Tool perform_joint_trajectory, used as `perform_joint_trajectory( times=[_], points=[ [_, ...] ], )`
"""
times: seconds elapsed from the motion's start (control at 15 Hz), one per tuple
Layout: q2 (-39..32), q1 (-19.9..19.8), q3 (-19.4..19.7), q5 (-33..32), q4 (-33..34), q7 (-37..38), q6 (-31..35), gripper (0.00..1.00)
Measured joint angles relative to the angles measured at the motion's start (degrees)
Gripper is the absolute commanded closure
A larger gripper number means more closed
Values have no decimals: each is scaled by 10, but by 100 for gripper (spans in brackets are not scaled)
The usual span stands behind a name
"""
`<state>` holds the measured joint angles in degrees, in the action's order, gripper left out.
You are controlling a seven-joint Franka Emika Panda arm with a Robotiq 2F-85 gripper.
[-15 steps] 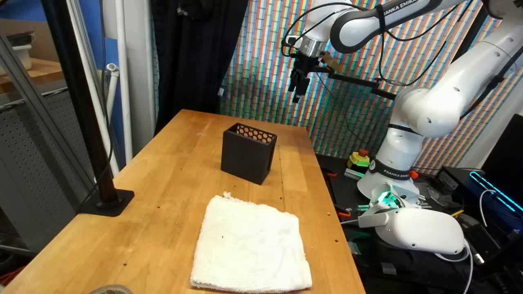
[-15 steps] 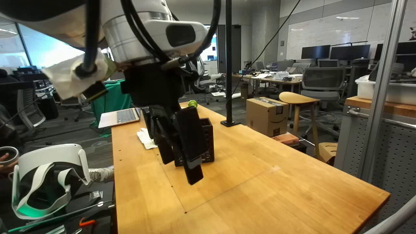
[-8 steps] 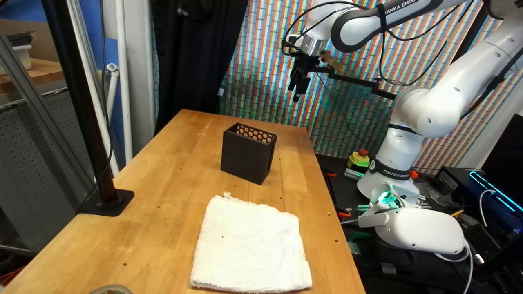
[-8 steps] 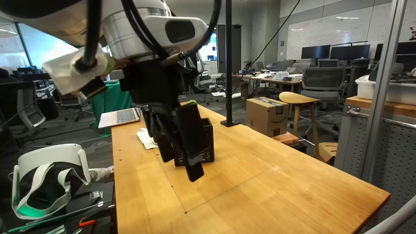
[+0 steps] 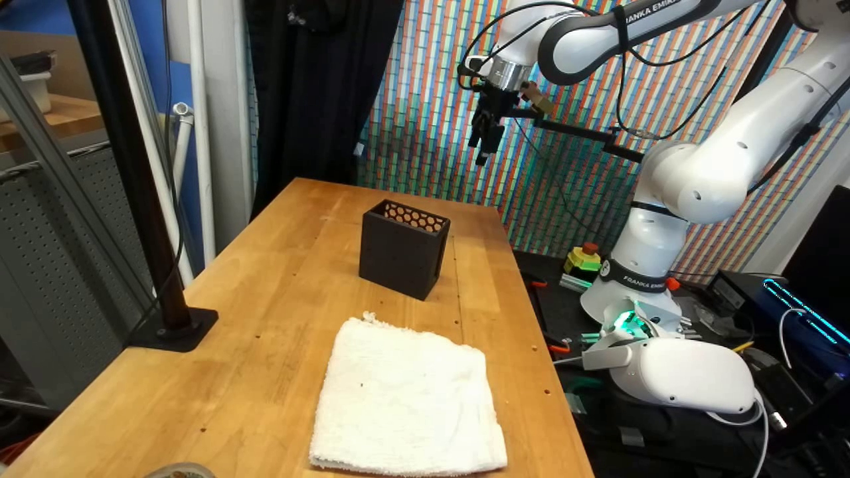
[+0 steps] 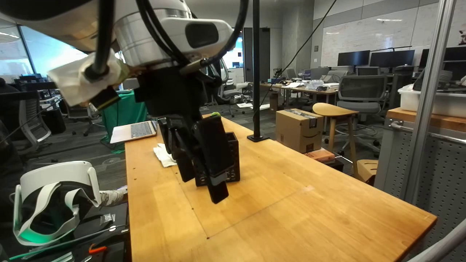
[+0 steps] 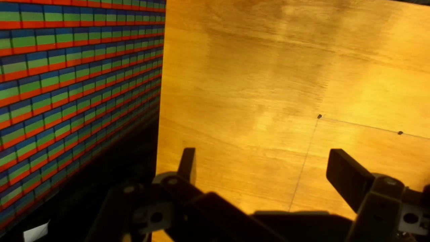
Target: Place the towel inside the black basket
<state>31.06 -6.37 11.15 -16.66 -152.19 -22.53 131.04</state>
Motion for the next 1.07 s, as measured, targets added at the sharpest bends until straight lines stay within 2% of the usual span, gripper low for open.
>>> perform_joint_trajectory(
  times=[0.2, 0.4, 0.73, 1.07],
  points=[
    [-2, 2, -6, -1, -1, -3, 0, 0],
    [-5, 28, -43, -7, 1, -11, 1, 0],
    [-19, 125, -133, -5, 27, -11, 3, 0],
    [-66, 215, -181, 0, 81, -28, 42, 0]
  ],
)
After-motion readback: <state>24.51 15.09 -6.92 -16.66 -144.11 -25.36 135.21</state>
